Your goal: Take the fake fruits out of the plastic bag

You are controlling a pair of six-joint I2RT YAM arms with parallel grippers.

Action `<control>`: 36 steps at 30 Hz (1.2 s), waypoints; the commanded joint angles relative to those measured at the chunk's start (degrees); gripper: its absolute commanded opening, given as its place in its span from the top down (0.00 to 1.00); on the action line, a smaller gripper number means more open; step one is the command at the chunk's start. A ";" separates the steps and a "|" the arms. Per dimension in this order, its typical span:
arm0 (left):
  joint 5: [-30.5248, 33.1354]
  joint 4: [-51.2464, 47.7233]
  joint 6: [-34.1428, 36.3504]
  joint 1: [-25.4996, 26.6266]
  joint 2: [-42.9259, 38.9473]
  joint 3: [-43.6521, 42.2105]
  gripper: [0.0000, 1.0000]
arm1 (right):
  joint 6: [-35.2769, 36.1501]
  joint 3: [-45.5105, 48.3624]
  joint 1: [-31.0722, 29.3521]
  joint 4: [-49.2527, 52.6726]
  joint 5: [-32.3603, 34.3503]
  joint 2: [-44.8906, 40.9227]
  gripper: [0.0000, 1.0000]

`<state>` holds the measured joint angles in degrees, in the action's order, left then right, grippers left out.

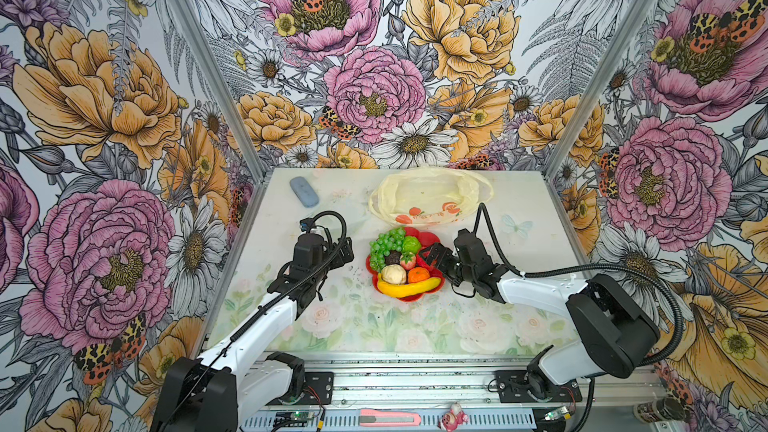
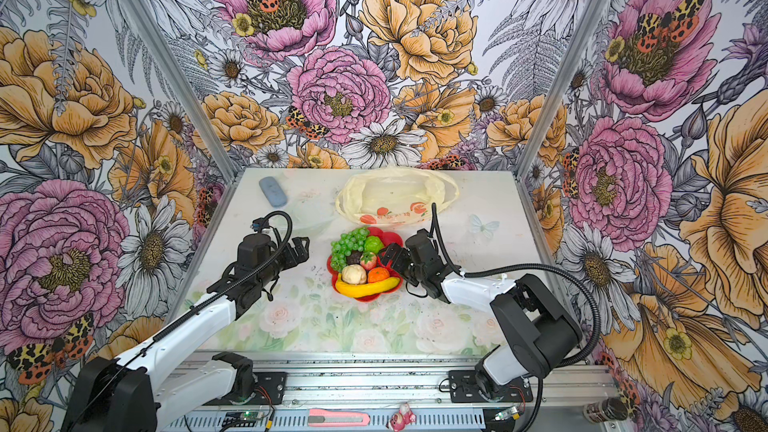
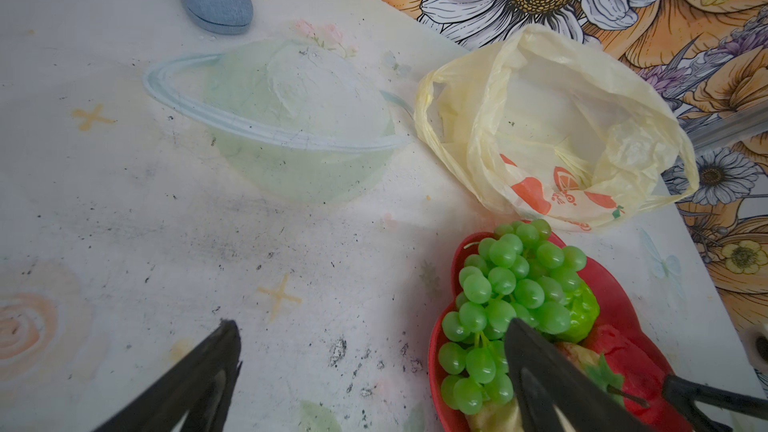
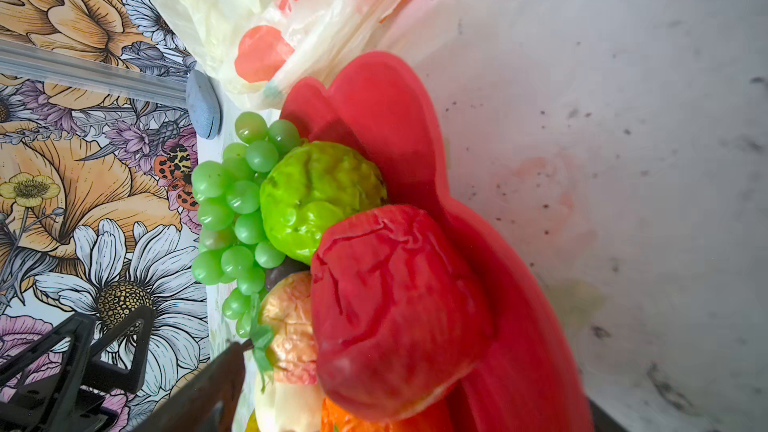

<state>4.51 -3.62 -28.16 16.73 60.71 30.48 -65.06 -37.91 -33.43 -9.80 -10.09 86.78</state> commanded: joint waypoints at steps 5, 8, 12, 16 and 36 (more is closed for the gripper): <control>1.44 -0.55 0.04 -0.48 -1.05 -0.34 0.01 | 3.72 0.77 0.26 -0.71 3.13 -1.04 0.00; 2.84 -0.91 -0.51 -0.47 -1.02 -0.03 0.01 | 5.00 1.79 1.79 0.62 3.14 -2.95 0.01; 7.95 -0.67 0.43 0.79 -1.16 0.91 0.01 | 9.86 2.34 3.95 5.02 4.38 -7.90 0.01; 16.57 -0.69 1.59 4.50 0.51 3.91 0.01 | 16.56 1.12 6.43 12.45 8.78 -15.36 0.00; 41.88 20.76 26.09 1.89 5.63 0.00 0.01 | 59.97 -0.59 15.82 14.29 37.59 -30.24 0.00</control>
<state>38.39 12.97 -8.84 19.22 66.65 32.71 -14.28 -39.57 -19.44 5.74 22.13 55.81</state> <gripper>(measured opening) 0.986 0.995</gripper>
